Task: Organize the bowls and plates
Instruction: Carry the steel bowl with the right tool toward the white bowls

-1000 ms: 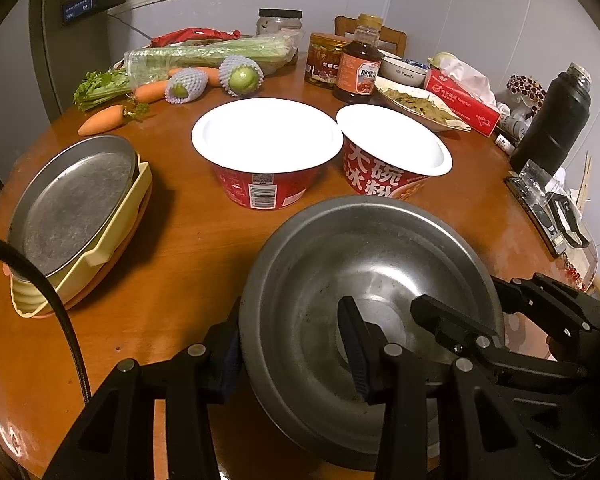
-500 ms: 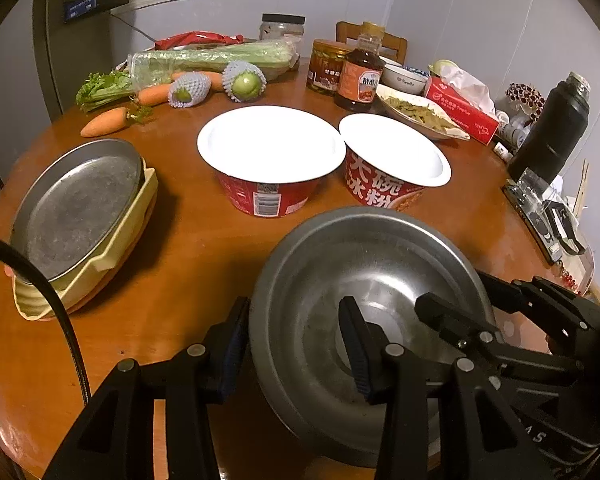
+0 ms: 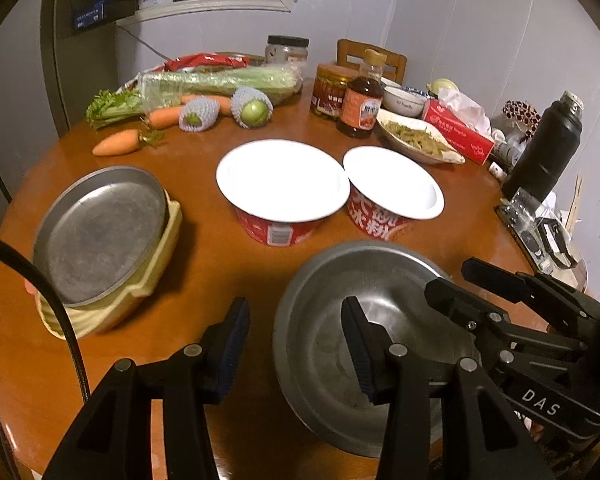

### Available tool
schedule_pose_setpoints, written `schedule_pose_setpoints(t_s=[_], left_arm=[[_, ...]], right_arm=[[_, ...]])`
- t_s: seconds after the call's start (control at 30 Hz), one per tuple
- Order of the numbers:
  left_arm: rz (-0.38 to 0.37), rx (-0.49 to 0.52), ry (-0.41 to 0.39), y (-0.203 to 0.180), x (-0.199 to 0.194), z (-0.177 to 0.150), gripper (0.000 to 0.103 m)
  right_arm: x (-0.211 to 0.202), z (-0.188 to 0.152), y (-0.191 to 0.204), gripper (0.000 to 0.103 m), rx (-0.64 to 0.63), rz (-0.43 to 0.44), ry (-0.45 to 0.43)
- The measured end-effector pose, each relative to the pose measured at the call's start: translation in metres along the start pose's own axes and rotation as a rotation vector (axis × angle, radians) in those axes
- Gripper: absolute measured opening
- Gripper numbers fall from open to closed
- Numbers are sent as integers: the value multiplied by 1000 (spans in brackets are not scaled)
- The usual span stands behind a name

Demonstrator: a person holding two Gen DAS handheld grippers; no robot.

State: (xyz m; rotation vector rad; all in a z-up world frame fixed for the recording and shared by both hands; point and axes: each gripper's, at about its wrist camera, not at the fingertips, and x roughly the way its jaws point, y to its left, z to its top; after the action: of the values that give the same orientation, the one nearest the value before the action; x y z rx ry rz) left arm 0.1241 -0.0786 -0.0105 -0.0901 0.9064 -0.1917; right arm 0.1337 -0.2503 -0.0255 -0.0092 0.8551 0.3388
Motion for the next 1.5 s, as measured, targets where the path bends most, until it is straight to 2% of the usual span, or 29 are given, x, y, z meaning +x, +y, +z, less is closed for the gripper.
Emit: schedule_pose_setpoints(t_s=[0.43,0.73,0.9,1.17,1.5], left_arm=[[55,-28,-36,31,-18,29,48],[76,-13,-45,48,-18,59,48],[57,5,-25,49,-8,71,48],[60,86,0,38,14,98,48],[61,117,76,37,55,115,48]], right_arm=[[7,35,28,53,-26,57,-16],[24,51,37,53,-2,101,14],[35,56,40,53,18,114,42],[49,61,36,53,87,144,71],[70,66,27,53,154,164,109]])
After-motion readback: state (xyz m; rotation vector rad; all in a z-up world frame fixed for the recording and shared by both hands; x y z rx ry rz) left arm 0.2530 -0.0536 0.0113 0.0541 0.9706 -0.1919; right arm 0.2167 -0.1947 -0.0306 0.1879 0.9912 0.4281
